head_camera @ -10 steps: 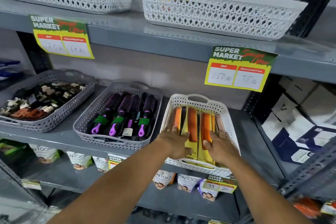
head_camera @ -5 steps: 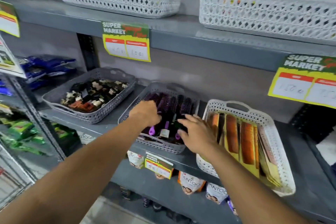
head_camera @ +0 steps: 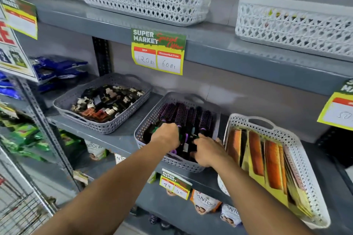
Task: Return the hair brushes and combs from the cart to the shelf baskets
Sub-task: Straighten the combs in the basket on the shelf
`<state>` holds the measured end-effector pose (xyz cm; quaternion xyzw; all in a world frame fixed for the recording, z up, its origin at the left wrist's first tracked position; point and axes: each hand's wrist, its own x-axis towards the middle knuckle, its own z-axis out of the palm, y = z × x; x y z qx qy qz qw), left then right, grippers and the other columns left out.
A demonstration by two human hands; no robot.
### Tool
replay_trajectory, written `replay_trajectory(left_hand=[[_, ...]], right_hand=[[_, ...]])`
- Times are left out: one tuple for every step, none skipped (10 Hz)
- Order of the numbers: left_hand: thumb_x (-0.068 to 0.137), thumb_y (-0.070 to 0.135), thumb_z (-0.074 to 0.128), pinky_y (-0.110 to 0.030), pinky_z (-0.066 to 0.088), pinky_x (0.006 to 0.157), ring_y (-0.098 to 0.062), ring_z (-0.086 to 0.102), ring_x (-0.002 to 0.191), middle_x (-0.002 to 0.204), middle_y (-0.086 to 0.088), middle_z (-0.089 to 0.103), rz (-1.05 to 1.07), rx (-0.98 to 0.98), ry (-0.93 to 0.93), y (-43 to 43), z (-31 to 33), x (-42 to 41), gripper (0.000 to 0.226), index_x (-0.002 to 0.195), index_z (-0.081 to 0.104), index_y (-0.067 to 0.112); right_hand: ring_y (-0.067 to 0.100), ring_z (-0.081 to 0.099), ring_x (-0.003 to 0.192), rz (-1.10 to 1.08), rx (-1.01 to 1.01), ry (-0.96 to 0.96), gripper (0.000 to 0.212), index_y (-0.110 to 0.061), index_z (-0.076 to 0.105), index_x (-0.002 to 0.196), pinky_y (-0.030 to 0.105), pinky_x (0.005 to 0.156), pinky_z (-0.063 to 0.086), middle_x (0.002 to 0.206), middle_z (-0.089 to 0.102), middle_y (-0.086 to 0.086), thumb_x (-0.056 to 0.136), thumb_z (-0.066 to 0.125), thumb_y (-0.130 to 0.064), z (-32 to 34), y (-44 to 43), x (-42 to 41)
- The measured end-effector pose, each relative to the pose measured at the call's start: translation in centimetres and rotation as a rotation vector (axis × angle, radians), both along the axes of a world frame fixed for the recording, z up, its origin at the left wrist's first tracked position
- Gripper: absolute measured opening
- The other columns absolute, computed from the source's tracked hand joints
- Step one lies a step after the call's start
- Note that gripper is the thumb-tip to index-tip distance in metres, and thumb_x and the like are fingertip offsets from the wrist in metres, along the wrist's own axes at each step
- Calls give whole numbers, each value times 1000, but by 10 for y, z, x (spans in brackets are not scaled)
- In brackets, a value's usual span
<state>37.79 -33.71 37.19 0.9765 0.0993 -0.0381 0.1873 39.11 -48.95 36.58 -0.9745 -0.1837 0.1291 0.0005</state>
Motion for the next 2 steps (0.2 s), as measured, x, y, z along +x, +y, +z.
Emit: replay_trajectory(left_hand=[[79, 25, 63, -37, 46, 70, -35, 65, 94, 101, -14, 68, -50, 49, 11, 2, 9, 1, 27, 102, 65, 11], [85, 38, 53, -38, 47, 70, -34, 63, 95, 101, -10, 65, -138, 140, -146, 4, 15, -7, 29, 101, 64, 17]], right_hand=[[27, 35, 139, -19, 64, -17, 52, -25, 45, 139, 49, 113, 17, 159, 24, 3, 90, 49, -41, 1, -3, 0], [24, 36, 139, -62, 225, -162, 51, -29, 42, 141, 45, 114, 17, 159, 24, 1, 91, 48, -39, 1, -12, -8]])
